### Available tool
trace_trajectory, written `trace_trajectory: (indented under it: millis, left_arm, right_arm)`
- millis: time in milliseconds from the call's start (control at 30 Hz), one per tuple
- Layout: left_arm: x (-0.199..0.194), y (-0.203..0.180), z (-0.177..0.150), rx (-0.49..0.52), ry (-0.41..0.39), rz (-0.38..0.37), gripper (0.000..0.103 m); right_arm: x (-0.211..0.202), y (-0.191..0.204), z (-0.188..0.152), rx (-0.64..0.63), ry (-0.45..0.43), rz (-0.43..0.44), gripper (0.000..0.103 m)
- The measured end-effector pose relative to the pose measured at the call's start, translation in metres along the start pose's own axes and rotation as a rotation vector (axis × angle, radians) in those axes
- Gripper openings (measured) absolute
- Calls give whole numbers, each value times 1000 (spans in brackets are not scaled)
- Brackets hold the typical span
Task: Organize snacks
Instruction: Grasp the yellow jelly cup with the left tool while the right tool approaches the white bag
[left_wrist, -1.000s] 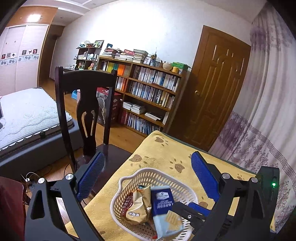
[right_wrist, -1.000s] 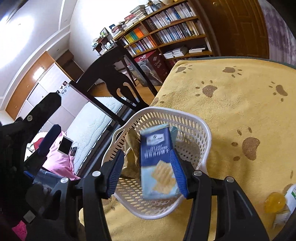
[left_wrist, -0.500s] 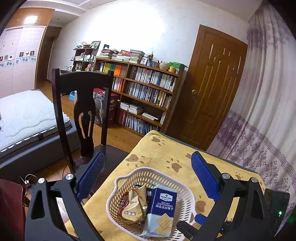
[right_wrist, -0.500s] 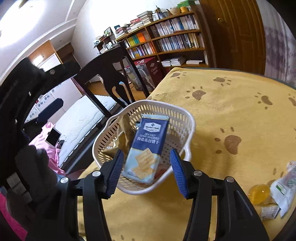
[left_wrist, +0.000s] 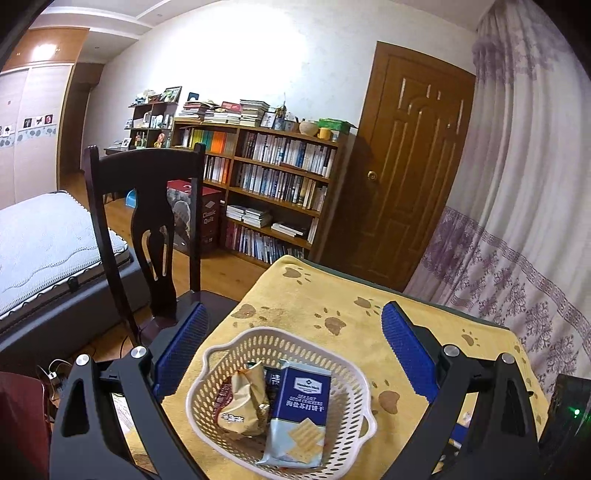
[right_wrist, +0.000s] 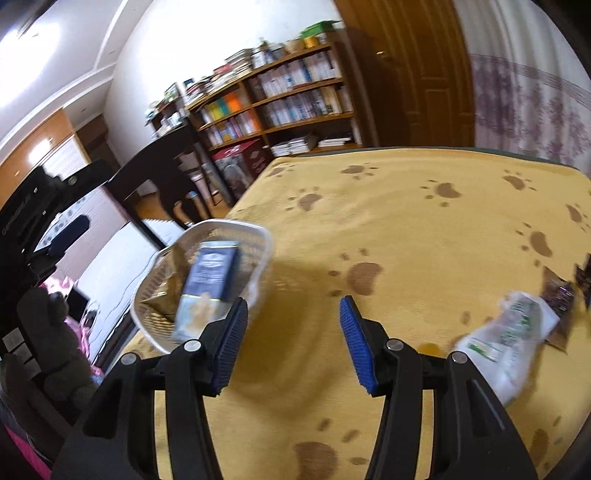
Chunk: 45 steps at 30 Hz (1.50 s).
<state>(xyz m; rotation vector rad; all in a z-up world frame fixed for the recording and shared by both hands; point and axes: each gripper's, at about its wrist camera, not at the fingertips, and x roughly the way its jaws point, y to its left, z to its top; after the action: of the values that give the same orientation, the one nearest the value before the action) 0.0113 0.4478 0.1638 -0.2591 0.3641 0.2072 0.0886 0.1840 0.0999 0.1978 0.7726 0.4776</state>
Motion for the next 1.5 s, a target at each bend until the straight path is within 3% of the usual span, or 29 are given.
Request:
trace_trajectory:
  millis: [467, 767, 1067, 1500]
  left_arm:
    - [-2, -26, -7, 63, 12, -28, 96]
    - [-3, -68, -22, 166, 37, -80, 96]
    - [8, -118, -54, 280, 117, -172, 96]
    - [45, -161, -116, 370, 332, -360, 92]
  right_arm:
    - [-35, -82, -20, 131, -60, -131, 52]
    - [-50, -121, -33, 224, -70, -178, 52]
    - [-57, -151, -48, 307, -71, -197, 52]
    - [-58, -165, -57, 357, -70, -190, 52]
